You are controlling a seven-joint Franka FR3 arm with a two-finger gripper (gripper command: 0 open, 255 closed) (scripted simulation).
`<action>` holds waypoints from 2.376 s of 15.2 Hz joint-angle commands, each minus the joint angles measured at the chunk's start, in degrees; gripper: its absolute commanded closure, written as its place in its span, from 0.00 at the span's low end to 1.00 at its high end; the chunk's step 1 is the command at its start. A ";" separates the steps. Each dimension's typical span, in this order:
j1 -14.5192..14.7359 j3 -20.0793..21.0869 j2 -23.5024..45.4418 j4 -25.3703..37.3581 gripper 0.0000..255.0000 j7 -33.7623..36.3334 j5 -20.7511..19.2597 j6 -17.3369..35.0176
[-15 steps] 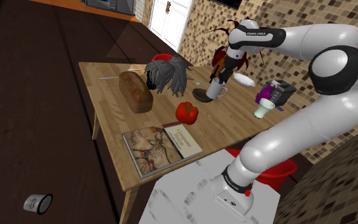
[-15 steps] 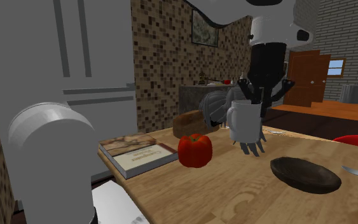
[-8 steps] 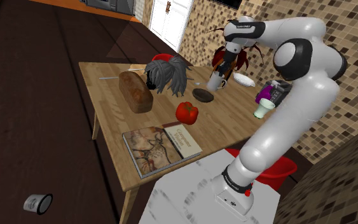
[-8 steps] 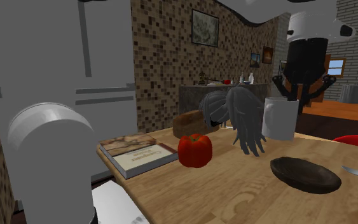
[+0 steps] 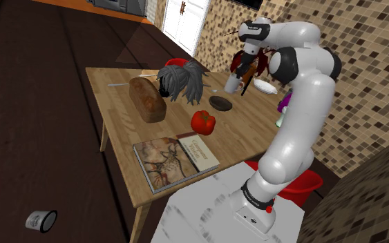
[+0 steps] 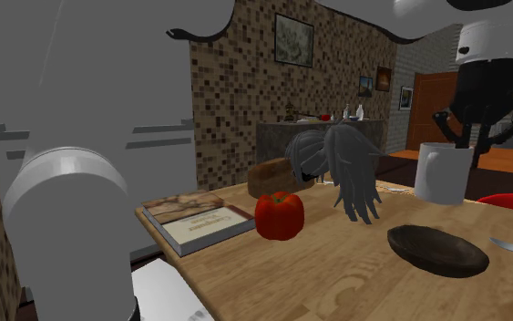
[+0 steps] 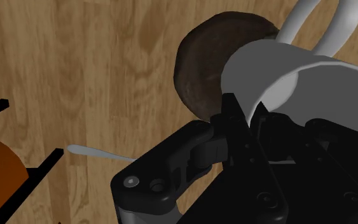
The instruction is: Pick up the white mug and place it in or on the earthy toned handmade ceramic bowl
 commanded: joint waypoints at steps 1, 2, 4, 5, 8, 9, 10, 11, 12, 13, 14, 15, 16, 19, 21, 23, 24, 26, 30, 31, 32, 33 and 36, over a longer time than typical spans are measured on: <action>-0.09 0.06 0.38 -0.96 1.00 -0.24 0.22 1.31; -0.02 0.09 0.40 -1.71 1.00 -0.25 0.25 2.07; 0.10 0.16 0.48 -3.16 1.00 -0.30 0.32 3.57; 0.14 0.19 0.54 -3.85 1.00 -0.33 0.37 4.31; 0.25 0.31 0.81 -5.82 1.00 -0.45 0.57 6.51; 0.27 0.35 0.93 -6.44 1.00 -0.50 0.65 7.22; 0.29 0.40 1.06 -7.05 1.00 -0.55 0.75 7.94; 0.30 0.45 1.21 -7.63 1.00 -0.61 0.84 8.65; 0.31 0.50 1.37 -8.21 1.00 -0.67 0.95 9.35; 0.31 0.55 1.54 -8.76 1.00 -0.73 1.06 10.05; 0.31 0.61 1.72 -9.30 1.00 -0.80 1.18 10.74; 0.30 0.67 1.92 -9.82 1.00 -0.88 1.31 11.43; 0.29 0.73 2.12 -10.33 1.00 -0.95 1.45 12.11; 0.27 0.82 2.41 -10.98 1.00 -1.06 1.64 13.01; 0.26 0.82 2.42 -10.98 1.00 -1.06 1.64 13.01; 0.26 0.82 2.42 -10.98 1.00 -1.06 1.64 13.01; 0.26 0.82 2.42 -10.98 1.00 -1.06 1.64 13.01; 0.26 0.82 2.42 -10.98 0.00 -1.06 1.64 13.01; 0.27 0.82 2.42 -10.98 0.00 -1.06 1.64 13.01; 0.27 0.82 2.42 -10.98 0.00 -1.06 1.64 13.01; 0.28 0.68 2.00 -9.57 0.00 -0.86 1.35 11.25; 0.25 0.57 1.67 -8.05 0.00 -0.68 1.10 9.47; 0.13 0.40 1.28 -5.08 0.00 -0.43 0.78 6.19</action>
